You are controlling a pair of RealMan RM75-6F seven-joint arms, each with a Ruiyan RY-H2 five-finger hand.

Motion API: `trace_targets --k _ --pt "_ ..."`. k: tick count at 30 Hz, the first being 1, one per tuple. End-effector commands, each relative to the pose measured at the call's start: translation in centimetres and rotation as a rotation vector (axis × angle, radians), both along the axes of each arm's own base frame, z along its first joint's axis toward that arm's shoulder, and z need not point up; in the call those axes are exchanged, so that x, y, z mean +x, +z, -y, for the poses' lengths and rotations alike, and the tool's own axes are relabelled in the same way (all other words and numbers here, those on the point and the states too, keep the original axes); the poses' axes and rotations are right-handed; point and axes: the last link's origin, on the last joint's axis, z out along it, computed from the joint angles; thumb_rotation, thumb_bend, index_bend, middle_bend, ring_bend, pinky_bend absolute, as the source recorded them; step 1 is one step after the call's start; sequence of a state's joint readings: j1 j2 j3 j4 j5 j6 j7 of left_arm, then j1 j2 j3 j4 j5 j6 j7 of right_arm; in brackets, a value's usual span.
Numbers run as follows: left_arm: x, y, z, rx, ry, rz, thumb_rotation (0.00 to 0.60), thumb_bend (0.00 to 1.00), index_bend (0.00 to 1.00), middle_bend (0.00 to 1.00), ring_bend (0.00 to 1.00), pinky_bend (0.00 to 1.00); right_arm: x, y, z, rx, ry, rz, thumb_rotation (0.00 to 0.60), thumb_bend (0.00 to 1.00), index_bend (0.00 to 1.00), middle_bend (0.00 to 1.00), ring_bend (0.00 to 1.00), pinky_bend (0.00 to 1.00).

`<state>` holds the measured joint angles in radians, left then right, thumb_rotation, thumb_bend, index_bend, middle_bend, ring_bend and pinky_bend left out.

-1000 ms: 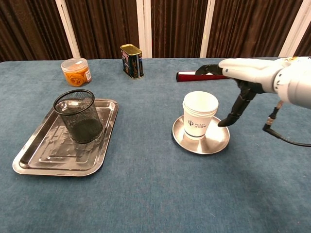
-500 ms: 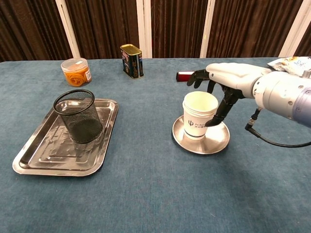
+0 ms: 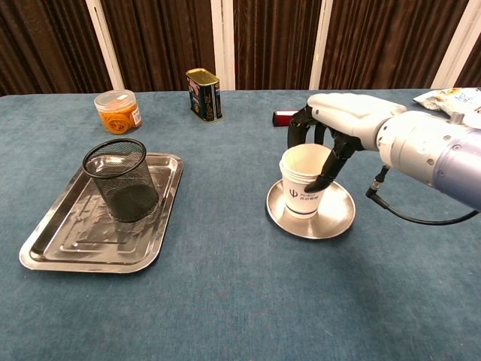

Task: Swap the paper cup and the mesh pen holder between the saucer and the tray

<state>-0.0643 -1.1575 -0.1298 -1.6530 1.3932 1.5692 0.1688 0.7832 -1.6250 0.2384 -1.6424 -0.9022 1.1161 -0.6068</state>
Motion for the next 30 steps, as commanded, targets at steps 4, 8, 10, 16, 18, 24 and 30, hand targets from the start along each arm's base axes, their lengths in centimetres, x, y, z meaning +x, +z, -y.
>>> trace_targets --k 4,8,10,16,18,24,30 --pt "0.0 0.1 0.0 0.007 0.003 0.007 0.600 0.05 0.16 0.00 0.00 0.00 0.8 -0.1 0.4 -0.024 0.016 0.006 0.600 0.04 0.53 0.45 0.47 0.17" --pt "-0.1 0.3 0.0 0.011 0.007 0.012 0.600 0.05 0.16 0.00 0.00 0.00 2.3 0.5 0.9 -0.054 0.041 0.032 0.600 0.04 0.53 0.45 0.47 0.17" --pt "-0.2 0.3 -0.1 0.012 0.010 0.012 0.600 0.05 0.16 0.00 0.00 0.00 3.3 1.0 1.4 -0.072 0.062 0.039 0.600 0.04 0.53 0.45 0.47 0.17" --pt "-0.8 0.6 -0.6 0.024 0.037 0.007 0.600 0.05 0.16 0.00 0.00 0.00 6.1 -0.3 3.2 -0.032 0.076 0.059 0.600 0.04 0.53 0.45 0.47 0.17" --pt "-0.9 0.6 -0.7 0.024 0.043 0.005 0.600 0.05 0.16 0.00 0.00 0.00 6.4 -1.0 3.6 -0.026 0.074 0.061 0.600 0.04 0.53 0.45 0.47 0.17" --pt "-1.2 0.4 -1.2 0.016 0.058 -0.001 0.600 0.05 0.16 0.00 0.00 0.00 6.8 -2.8 4.4 0.001 0.070 0.067 0.600 0.04 0.53 0.45 0.47 0.17" --pt "-1.5 0.5 -1.6 0.018 0.072 0.002 0.600 0.05 0.16 0.00 0.00 0.00 6.9 -4.1 5.0 0.010 0.063 0.082 0.600 0.04 0.53 0.45 0.47 0.17"
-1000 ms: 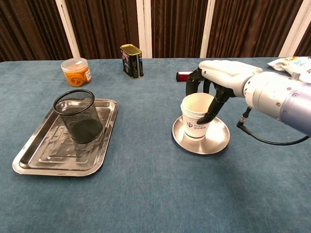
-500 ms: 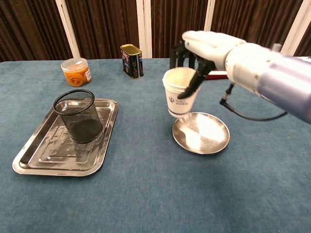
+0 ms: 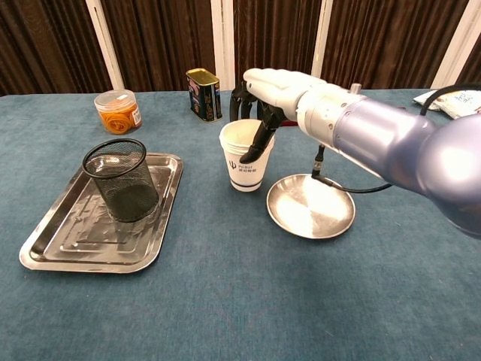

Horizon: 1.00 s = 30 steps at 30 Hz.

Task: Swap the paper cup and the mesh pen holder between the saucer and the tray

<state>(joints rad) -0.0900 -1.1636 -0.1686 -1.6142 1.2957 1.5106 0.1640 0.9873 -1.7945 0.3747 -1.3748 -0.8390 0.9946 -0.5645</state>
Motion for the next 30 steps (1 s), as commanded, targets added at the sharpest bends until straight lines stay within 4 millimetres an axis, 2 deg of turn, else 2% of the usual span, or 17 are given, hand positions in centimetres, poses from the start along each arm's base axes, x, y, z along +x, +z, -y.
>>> trace_targets --k 1,4,6,8,9,12,13,15,20,23,26,28,30 --pt "-0.1 0.1 -0.1 0.003 0.001 0.002 0.600 0.05 0.16 0.00 0.00 0.00 0.4 -0.8 0.2 0.011 0.003 0.016 0.600 0.04 0.53 0.45 0.47 0.16" --pt "-0.1 0.2 -0.2 0.005 0.003 0.005 0.600 0.05 0.16 0.00 0.00 0.00 0.8 -0.9 0.2 0.004 0.023 0.015 0.600 0.04 0.52 0.45 0.46 0.11" --pt "-0.2 0.2 -0.3 0.005 0.005 0.006 0.600 0.05 0.16 0.00 0.00 0.00 1.0 -0.8 0.2 0.002 0.033 0.017 0.600 0.04 0.46 0.42 0.43 0.08" --pt "-0.2 0.2 -0.3 0.004 0.005 0.008 0.600 0.05 0.16 0.00 0.00 0.00 1.1 -0.9 0.1 0.010 0.039 0.010 0.600 0.03 0.31 0.33 0.34 0.02" --pt "-0.2 0.2 -0.2 0.003 0.006 0.009 0.600 0.05 0.16 0.00 0.00 0.00 1.0 -1.0 0.0 0.027 0.039 -0.006 0.600 0.02 0.22 0.25 0.27 0.00" --pt "-0.2 0.3 -0.1 0.006 0.006 0.012 0.600 0.05 0.16 0.00 0.00 0.00 0.5 -1.4 -0.4 0.086 0.036 -0.088 0.600 0.00 0.07 0.05 0.05 0.00" --pt "-0.3 0.4 -0.1 0.010 0.007 0.014 0.600 0.05 0.16 0.00 0.00 0.00 0.5 -1.4 -0.5 0.098 0.031 -0.094 0.600 0.00 0.03 0.02 0.01 0.00" --pt "-0.3 0.6 0.0 0.018 0.009 0.014 0.600 0.05 0.16 0.00 0.00 0.00 0.8 -1.2 -0.7 0.116 0.020 -0.085 0.600 0.00 0.00 0.00 0.00 0.00" --pt "-0.4 0.7 0.0 0.021 0.011 0.012 0.600 0.05 0.16 0.00 0.00 0.00 1.2 -0.2 -0.9 0.117 0.013 -0.090 0.600 0.00 0.00 0.00 0.00 0.00" --pt "-0.2 0.5 -0.1 0.008 -0.003 0.004 0.600 0.05 0.16 0.00 0.00 0.00 0.9 2.1 -1.0 0.068 0.016 -0.081 0.600 0.00 0.00 0.00 0.00 0.00" --pt "-0.1 0.2 0.0 -0.014 -0.019 0.008 0.600 0.05 0.16 0.00 0.00 0.00 -0.6 6.0 -1.7 -0.026 0.009 -0.067 0.600 0.00 0.00 0.00 0.00 0.00" --pt "0.0 0.0 0.0 -0.030 -0.022 0.012 0.600 0.05 0.16 0.00 0.00 0.00 -3.0 9.8 -2.8 -0.124 -0.020 -0.051 0.600 0.00 0.00 0.00 0.00 0.00" --pt "0.0 -0.1 0.0 -0.041 -0.022 0.013 0.600 0.05 0.16 0.00 0.00 0.00 -5.7 12.8 -4.1 -0.201 -0.052 -0.053 0.600 0.00 0.00 0.00 0.00 0.00"
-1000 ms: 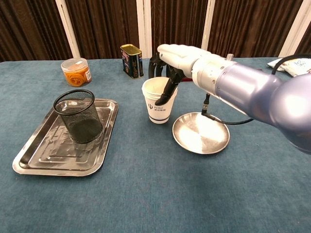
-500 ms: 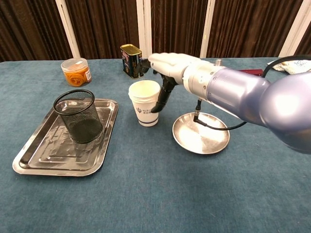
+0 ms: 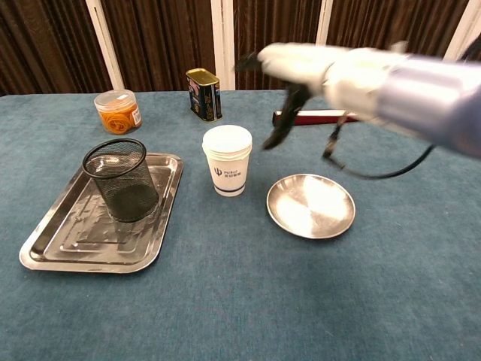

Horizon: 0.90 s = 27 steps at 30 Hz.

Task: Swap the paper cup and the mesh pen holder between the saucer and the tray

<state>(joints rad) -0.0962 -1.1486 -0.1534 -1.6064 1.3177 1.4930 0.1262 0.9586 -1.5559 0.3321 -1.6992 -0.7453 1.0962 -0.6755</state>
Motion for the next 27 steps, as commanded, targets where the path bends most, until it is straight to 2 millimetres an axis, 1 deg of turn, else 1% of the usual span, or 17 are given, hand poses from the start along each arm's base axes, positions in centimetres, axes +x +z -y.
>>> trace_targets --k 1,2,3,4,6,7,8,10,12,14,16,21,22,25,27 --pt "0.1 -0.2 0.0 -0.019 -0.004 0.003 0.600 0.05 0.16 0.00 0.00 0.00 -7.1 8.5 -3.3 -0.224 -0.077 -0.006 0.600 0.00 0.00 0.00 0.00 0.00" --pt "0.3 -0.3 0.0 -0.028 -0.009 0.006 0.600 0.05 0.16 0.00 0.00 0.00 -9.0 9.8 -4.4 -0.254 -0.098 -0.015 0.600 0.00 0.00 0.00 0.00 0.00" --pt "0.4 -0.5 0.0 -0.035 -0.016 0.009 0.600 0.05 0.16 0.00 0.00 0.00 -10.6 10.8 -5.2 -0.274 -0.121 -0.026 0.600 0.00 0.00 0.00 0.00 0.00" --pt "0.6 -0.7 0.1 -0.045 -0.027 0.010 0.600 0.05 0.16 0.00 0.00 0.00 -13.0 12.0 -6.6 -0.297 -0.157 -0.045 0.600 0.00 0.00 0.00 0.00 0.00" --pt "1.1 -1.3 0.1 -0.077 -0.052 0.013 0.600 0.05 0.16 0.00 0.00 0.00 -17.2 13.5 -9.5 -0.305 -0.213 -0.073 0.600 0.00 0.00 0.00 0.00 0.00" --pt "1.3 -1.6 0.1 -0.094 -0.059 0.022 0.600 0.05 0.16 0.00 0.00 0.00 -18.4 13.8 -10.4 -0.305 -0.230 -0.073 0.600 0.00 0.00 0.00 0.00 0.00" --pt "1.5 -2.0 0.0 -0.121 -0.066 0.036 0.600 0.05 0.16 0.00 0.00 0.00 -20.1 14.1 -11.8 -0.302 -0.257 -0.070 0.600 0.00 0.00 0.00 0.00 0.00" --pt "1.8 -2.6 -0.6 -0.181 -0.071 0.039 0.600 0.05 0.16 0.00 0.00 0.00 -22.8 14.2 -14.3 -0.296 -0.287 -0.050 0.600 0.00 0.00 0.00 0.00 0.00" --pt "2.5 -3.1 -1.5 -0.224 -0.084 0.042 0.600 0.05 0.16 0.00 0.00 0.00 -24.4 14.0 -15.9 -0.285 -0.300 -0.049 0.600 0.00 0.00 0.00 0.00 0.00" --pt "3.7 -3.6 -2.9 -0.274 -0.106 0.055 0.600 0.05 0.16 0.00 0.00 0.00 -25.6 13.8 -16.8 -0.282 -0.311 -0.054 0.600 0.00 0.00 0.00 0.00 0.00" --pt "5.4 -4.4 -4.5 -0.339 -0.136 0.065 0.600 0.04 0.16 0.00 0.00 0.00 -26.2 13.5 -17.1 -0.276 -0.321 -0.060 0.600 0.00 0.00 0.00 0.00 0.00" --pt "9.1 -6.1 -7.7 -0.455 -0.187 0.071 0.600 0.02 0.15 0.00 0.00 0.00 -26.7 13.1 -17.3 -0.269 -0.336 -0.059 0.600 0.00 0.00 0.00 0.00 0.00" --pt "10.1 -6.7 -8.5 -0.480 -0.199 0.087 0.600 0.02 0.15 0.00 0.00 0.00 -26.8 13.0 -17.2 -0.269 -0.334 -0.067 0.600 0.00 0.00 0.00 0.00 0.00" --pt "12.3 -8.4 -10.0 -0.529 -0.214 0.144 0.600 0.01 0.15 0.00 0.00 0.00 -27.0 12.8 -17.1 -0.274 -0.336 -0.075 0.600 0.00 0.00 0.00 0.00 0.00" --pt "13.4 -9.3 -10.6 -0.549 -0.227 0.148 0.600 0.01 0.15 0.00 0.00 0.00 -27.0 12.8 -17.0 -0.277 -0.338 -0.074 0.600 0.00 0.00 0.01 0.00 0.00"
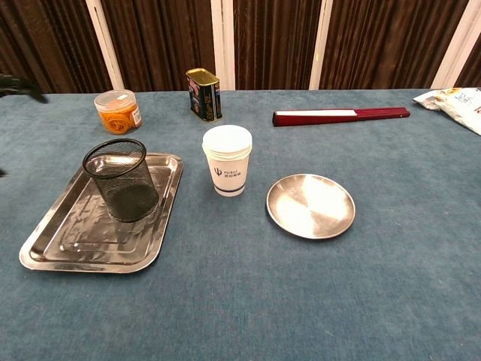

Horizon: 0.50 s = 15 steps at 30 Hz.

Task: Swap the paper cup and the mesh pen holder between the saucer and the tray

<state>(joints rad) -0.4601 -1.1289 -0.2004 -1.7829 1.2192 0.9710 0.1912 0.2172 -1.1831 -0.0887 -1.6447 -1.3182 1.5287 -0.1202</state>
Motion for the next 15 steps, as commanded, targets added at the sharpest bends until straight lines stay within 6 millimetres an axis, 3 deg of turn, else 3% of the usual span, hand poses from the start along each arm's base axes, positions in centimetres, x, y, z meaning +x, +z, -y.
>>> trace_targets --k 1,8,15 --pt "3.4 -2.4 -1.7 -0.058 -0.040 0.035 0.600 0.02 0.15 0.00 0.00 0.00 -0.1 -0.1 0.1 -0.005 -0.006 0.000 0.600 0.00 0.00 0.01 0.00 0.00" --pt "5.4 -6.1 -2.9 -0.112 -0.063 0.003 0.600 0.02 0.15 0.00 0.00 0.05 -0.3 0.1 0.1 -0.025 -0.015 0.001 0.600 0.00 0.00 0.01 0.00 0.00" --pt "6.0 -8.3 -2.9 -0.143 -0.082 -0.037 0.600 0.02 0.16 0.00 0.00 0.10 -0.4 0.5 0.1 -0.043 -0.018 0.011 0.600 0.00 0.00 0.01 0.00 0.00"
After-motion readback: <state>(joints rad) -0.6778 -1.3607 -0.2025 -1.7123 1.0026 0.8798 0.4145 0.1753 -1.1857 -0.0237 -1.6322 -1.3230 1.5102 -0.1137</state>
